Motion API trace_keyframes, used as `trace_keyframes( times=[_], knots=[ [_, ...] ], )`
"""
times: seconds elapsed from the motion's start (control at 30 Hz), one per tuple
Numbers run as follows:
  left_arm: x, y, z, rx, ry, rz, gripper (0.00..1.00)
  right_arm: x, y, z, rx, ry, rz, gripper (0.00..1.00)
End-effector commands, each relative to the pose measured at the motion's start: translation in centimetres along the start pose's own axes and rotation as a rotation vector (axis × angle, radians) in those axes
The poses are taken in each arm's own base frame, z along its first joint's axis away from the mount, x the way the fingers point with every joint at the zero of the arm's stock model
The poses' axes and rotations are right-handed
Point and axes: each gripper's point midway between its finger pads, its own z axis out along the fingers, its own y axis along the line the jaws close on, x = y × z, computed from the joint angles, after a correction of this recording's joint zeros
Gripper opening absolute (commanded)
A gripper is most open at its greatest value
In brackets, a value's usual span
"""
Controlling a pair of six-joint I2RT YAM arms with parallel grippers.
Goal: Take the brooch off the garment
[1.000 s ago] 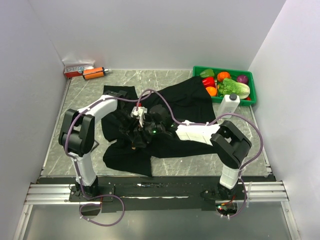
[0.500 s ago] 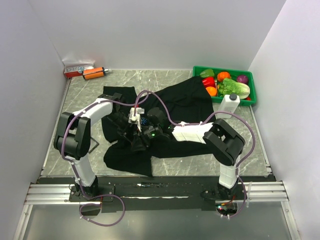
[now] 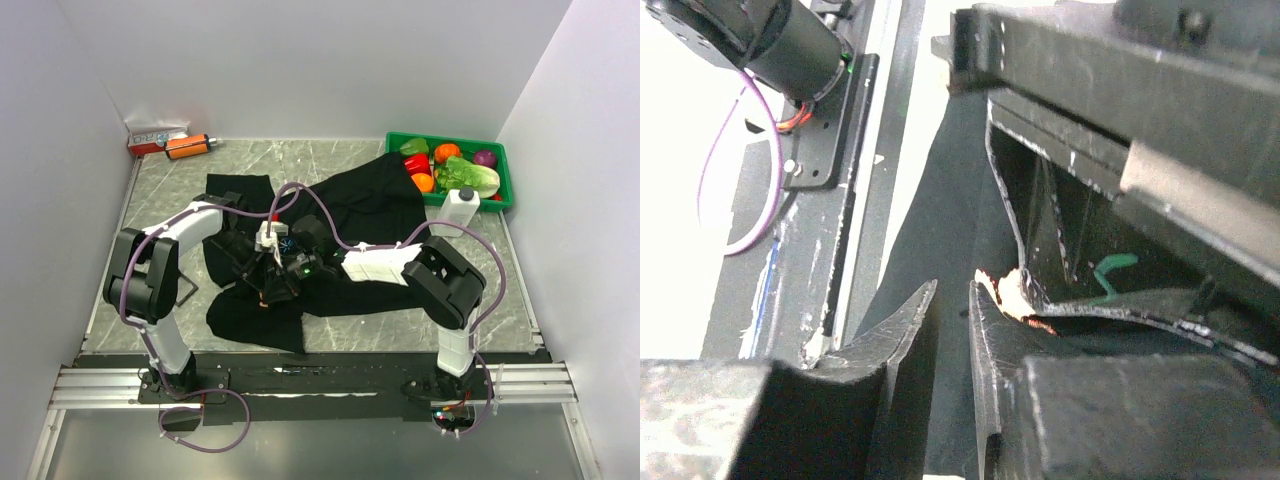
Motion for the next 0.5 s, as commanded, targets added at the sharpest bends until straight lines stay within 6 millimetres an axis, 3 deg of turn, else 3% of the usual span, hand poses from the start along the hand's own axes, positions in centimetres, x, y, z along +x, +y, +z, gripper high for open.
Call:
trace_keyframes(
  times=[0.0, 0.1, 0.23, 0.27, 0.3, 0.47],
  knots=[
    [-1.7, -1.6, -1.3, 0.026, -0.064, 0.143, 0.01, 0.9, -0.3, 0.4, -0.013, 0.035, 0.055, 0.25],
    [-1.9, -2.5, -1.6, 0.069, -0.085, 0.168, 0.01, 1.1, -1.1, 0.5, 0.028, 0.044, 0.049, 0.31],
    [-1.3, -2.6, -1.6, 0.081, -0.068, 0.174, 0.01, 1.2, -1.8, -0.1, 0.064, 0.039, 0.05, 0.32],
    [-1.1, -2.4, -1.5, 0.083, -0.063, 0.178, 0.01, 1.0, -1.6, -0.3, 0.06, 0.033, 0.046, 0.34],
    [-0.9, -2.3, -1.5, 0.085, -0.058, 0.176, 0.01, 0.2, -1.3, -0.8, 0.062, 0.016, 0.017, 0.41],
    [-1.2, -2.6, -2.1, 0.102, -0.09, 0.233, 0.01, 0.5, 0.4, -2.0, 0.031, 0.002, -0.114, 0.56]
  ],
)
